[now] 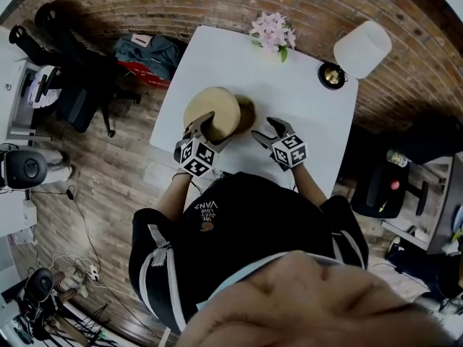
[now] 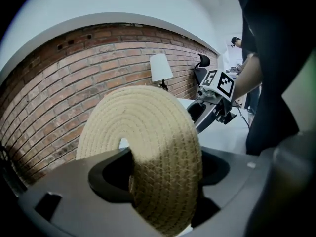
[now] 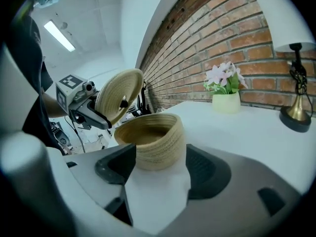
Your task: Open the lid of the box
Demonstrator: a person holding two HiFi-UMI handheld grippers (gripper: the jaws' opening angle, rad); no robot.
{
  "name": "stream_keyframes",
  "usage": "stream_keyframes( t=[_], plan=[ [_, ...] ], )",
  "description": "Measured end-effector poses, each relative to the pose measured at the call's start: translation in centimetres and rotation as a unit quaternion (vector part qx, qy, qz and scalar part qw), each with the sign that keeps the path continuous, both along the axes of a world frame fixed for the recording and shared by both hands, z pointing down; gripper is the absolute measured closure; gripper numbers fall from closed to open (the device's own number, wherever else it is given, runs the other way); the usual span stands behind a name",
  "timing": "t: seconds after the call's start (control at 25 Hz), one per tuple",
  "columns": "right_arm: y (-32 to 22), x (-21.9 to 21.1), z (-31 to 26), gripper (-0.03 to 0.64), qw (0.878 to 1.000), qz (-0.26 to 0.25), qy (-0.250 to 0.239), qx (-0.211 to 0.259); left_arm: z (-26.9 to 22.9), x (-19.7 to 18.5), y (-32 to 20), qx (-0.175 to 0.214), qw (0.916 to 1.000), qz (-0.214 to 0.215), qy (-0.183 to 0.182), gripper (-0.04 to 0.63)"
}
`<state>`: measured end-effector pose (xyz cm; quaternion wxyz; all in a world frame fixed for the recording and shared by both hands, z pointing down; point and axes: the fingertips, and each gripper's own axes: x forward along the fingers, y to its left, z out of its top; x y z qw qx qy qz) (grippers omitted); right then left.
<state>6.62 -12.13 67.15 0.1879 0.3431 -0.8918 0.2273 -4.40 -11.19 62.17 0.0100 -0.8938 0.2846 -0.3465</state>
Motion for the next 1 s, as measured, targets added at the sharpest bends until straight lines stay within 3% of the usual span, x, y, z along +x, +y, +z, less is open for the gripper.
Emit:
stream_keyframes(
  t=[0.36, 0.48, 1.0],
  plan=[
    [-0.5, 0.3, -3.0, 0.318, 0.999, 0.022, -0.016, 0.030, -0.5, -2.1, -0.3, 0.006, 0.9980, -0.052, 0.035, 0.235],
    [-0.9, 0.9, -4.1, 0.442, 0.998, 0.036, -0.019, 0.047, -0.5, -3.0, -0.4, 0.007, 0.9963, -0.071, 0.047, 0.235],
    [-2.0, 1.7, -6.7, 0.580, 0.993, 0.089, -0.040, 0.067, -0.9, -7.0, 0.4, 0.011, 0.9829, -0.148, 0.109, 0.235]
  ],
)
